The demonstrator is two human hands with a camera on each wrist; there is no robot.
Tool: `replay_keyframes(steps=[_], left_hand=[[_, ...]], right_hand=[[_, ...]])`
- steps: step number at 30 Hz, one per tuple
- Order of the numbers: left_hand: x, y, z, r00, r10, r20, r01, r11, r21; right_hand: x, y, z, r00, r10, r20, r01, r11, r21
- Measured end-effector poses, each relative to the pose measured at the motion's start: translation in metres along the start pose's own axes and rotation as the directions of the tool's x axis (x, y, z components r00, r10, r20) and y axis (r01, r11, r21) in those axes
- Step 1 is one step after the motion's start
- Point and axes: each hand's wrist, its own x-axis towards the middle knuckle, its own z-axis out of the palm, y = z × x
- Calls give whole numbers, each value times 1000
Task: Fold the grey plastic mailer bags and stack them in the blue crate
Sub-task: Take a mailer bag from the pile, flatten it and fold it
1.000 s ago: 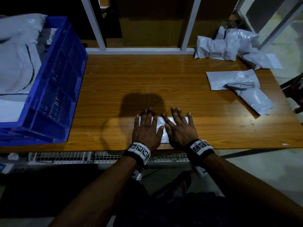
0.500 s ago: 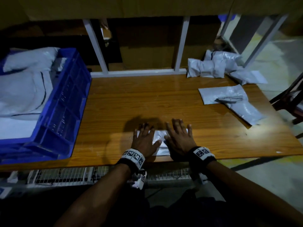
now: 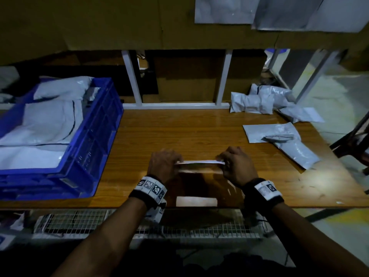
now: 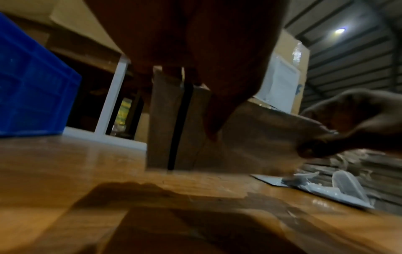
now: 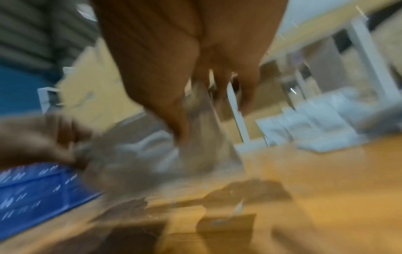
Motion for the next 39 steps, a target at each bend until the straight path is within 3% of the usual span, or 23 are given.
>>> replay_keyframes(steps=[2, 4, 8, 11, 15, 17, 22, 39], left_hand=[[-11, -6, 1, 988, 60, -143, -61, 998, 1], [-29, -8, 12, 980, 102, -171, -103, 995, 1], [-83, -17, 52, 994, 108, 7, -108, 994, -12], [-109, -18, 63, 981, 93, 171, -99, 995, 28], [-84, 2, 60, 990, 119, 79, -121, 993, 10], [-59, 18, 65, 985, 111, 129, -119, 991, 61], [-39, 29, 97, 927, 90, 363, -172, 964, 202], [-42, 24, 111, 928, 69, 365, -138, 976, 168]], right_hand=[[-12, -1, 5, 990, -48, -135, 40, 997, -65], [-31, -3, 17, 990, -61, -124, 50, 995, -89], [-77, -2, 47, 985, 6, 175, 2, 999, -50], [-89, 1, 48, 982, 92, 166, -92, 996, -6], [-63, -6, 49, 997, 1, 81, -3, 1000, 28], [-48, -17, 64, 993, -27, 117, 31, 999, -31], [-53, -26, 110, 960, 58, 275, -27, 993, -112], [-57, -23, 118, 956, 54, 289, -10, 988, -153]])
